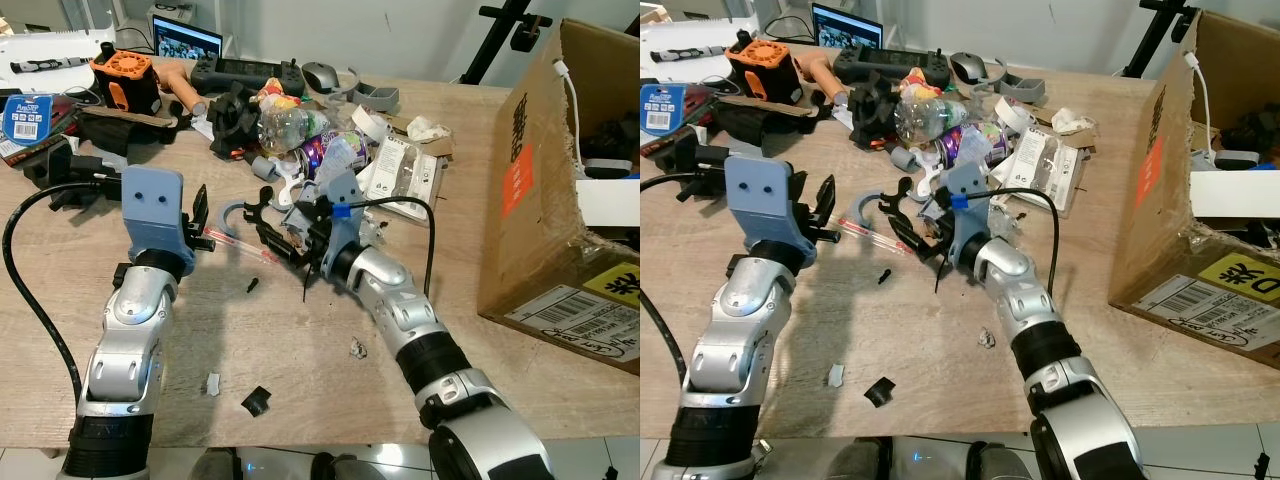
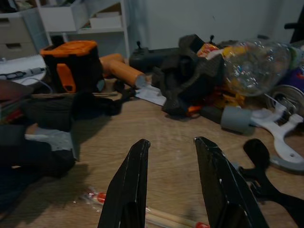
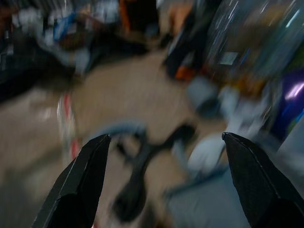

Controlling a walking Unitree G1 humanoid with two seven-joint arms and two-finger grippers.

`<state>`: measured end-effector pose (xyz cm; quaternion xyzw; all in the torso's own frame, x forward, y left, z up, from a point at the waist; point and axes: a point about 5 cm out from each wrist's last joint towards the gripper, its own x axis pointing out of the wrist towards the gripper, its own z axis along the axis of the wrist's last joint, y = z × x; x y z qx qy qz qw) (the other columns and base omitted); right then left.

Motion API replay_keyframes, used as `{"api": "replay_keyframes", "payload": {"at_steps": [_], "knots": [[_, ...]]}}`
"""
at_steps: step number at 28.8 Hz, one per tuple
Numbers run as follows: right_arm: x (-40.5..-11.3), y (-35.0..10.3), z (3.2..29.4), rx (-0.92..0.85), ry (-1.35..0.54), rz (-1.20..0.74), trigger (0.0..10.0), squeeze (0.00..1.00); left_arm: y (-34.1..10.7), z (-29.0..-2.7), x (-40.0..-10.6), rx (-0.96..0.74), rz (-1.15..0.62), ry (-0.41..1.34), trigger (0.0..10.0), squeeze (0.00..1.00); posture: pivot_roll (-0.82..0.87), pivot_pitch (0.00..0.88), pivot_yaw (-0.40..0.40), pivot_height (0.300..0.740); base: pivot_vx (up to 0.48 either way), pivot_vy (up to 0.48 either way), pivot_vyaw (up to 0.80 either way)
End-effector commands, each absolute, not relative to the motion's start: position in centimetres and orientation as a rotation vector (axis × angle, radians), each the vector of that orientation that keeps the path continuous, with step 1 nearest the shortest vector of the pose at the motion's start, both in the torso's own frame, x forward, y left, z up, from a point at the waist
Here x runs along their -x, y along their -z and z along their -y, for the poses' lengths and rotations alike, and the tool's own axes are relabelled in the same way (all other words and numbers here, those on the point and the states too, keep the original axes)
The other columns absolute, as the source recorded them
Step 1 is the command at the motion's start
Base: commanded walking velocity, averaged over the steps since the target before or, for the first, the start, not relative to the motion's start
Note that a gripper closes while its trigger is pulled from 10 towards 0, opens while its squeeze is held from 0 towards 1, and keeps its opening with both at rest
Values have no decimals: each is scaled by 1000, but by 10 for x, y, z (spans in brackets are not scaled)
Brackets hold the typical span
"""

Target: Picking trash to rubbish bin

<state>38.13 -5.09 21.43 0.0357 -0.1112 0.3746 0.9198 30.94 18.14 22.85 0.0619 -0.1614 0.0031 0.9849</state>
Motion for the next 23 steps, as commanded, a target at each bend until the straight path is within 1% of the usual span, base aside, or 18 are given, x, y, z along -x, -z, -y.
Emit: {"api": "replay_keyframes", "payload": {"at_steps": [1, 2, 4, 5, 6, 7, 8, 9, 10, 11, 13, 16, 17, 23], "knots": [[-382, -211, 56, -107, -758, 238, 10000, 0, -230, -183, -305, -127, 345, -12, 10000, 0, 87, 320, -104, 740, 0, 0, 0], [-384, -217, 58, -126, -759, 270, 10000, 0, -232, -183, -303, -122, 359, -10, 10000, 0, 95, 299, -108, 740, 0, 0, 0], [-386, -226, 61, -159, -757, 309, 10000, 0, -234, -183, -301, -119, 370, -8, 10000, 0, 98, 302, -110, 740, 0, 0, 0], [-388, -231, 64, -169, -746, 337, 10000, 0, -234, -184, -300, -116, 373, -10, 10000, 0, 104, 317, -114, 740, 0, 0, 0], [-390, -236, 68, -164, -717, 362, 10000, 0, -234, -185, -298, -107, 374, -13, 10000, 0, 106, 327, -112, 740, 0, 0, 0], [-395, -243, 78, -150, -650, 392, 10000, 0, -234, -186, -295, -101, 374, -14, 10000, 0, 114, 302, -108, 740, 0, 0, 0], [-397, -245, 82, -145, -620, 397, 10000, 0, -234, -186, -295, -102, 374, -13, 10000, 0, 116, 298, -107, 740, 0, 0, 0], [-400, -247, 91, -124, -563, 391, 10000, 0, -234, -187, -295, -107, 372, -11, 10000, 0, 124, 302, -104, 740, 0, 0, 0], [-406, -248, 106, -127, -467, 373, 10000, 0, -234, -189, -296, -112, 370, -9, 10000, 0, 127, 324, -100, 740, 0, 0, 0], [-407, -248, 108, -137, -460, 371, 10000, 0, -234, -190, -296, -111, 370, -10, 10000, 0, 127, 324, -100, 740, 0, 0, 0], [-410, -246, 118, -131, -417, 340, 10000, 0, -234, -191, -294, -115, 366, -8, 10000, 0, 145, 296, -88, 740, 0, 0, 0], [-411, -243, 125, -112, -386, 313, 10000, 0, -234, -192, -294, -119, 360, -6, 10000, 0, 148, 309, -87, 740, 0, 0, 0], [-412, -239, 128, -95, -369, 298, 10000, 0, -234, -192, -294, -120, 358, -6, 10000, 0, 150, 331, -88, 740, 0, 0, 0], [-412, -230, 139, -60, -298, 276, 10000, 0, -233, -193, -291, -123, 348, 0, 10000, 0, 162, 312, -81, 740, 0, 0, 0]]}}
